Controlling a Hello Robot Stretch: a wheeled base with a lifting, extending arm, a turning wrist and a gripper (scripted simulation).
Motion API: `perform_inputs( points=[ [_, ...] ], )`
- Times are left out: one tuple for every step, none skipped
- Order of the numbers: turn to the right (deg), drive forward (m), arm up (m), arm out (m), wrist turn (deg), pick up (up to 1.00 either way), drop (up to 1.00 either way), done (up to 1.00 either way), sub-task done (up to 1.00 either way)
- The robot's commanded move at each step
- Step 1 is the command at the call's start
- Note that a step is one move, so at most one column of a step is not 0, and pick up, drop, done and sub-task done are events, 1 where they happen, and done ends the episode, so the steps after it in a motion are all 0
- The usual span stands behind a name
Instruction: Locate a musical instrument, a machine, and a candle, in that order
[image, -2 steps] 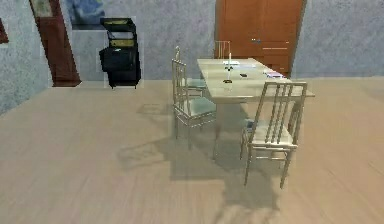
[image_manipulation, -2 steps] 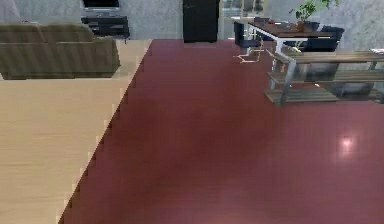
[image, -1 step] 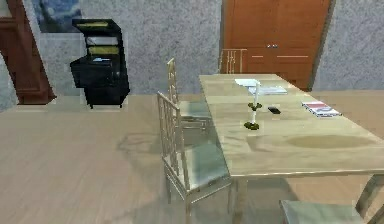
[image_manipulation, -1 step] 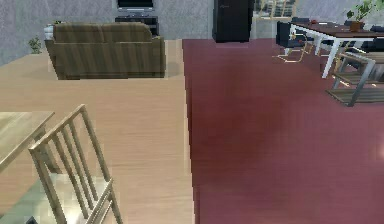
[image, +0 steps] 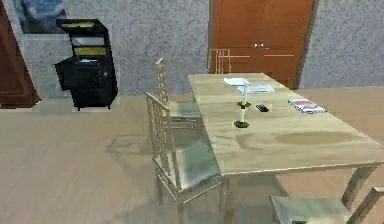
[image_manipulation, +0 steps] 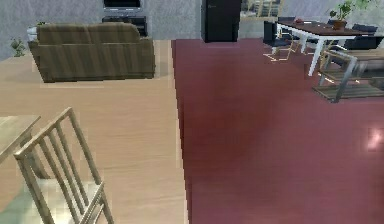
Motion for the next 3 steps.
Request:
perform_inputs(
  points=[
    [0.0, 0.35, 0.0, 0.0, 0.0, 0.0, 0.0, 0.0, 0.0],
    [18.0, 0.0, 0.0, 0.0, 0.0, 0.0, 0.0, 0.0, 0.0],
    [0.0, 0.0, 0.0, 0.0, 0.0, 0.0, 0.0, 1.0, 0.0]
  ],
)
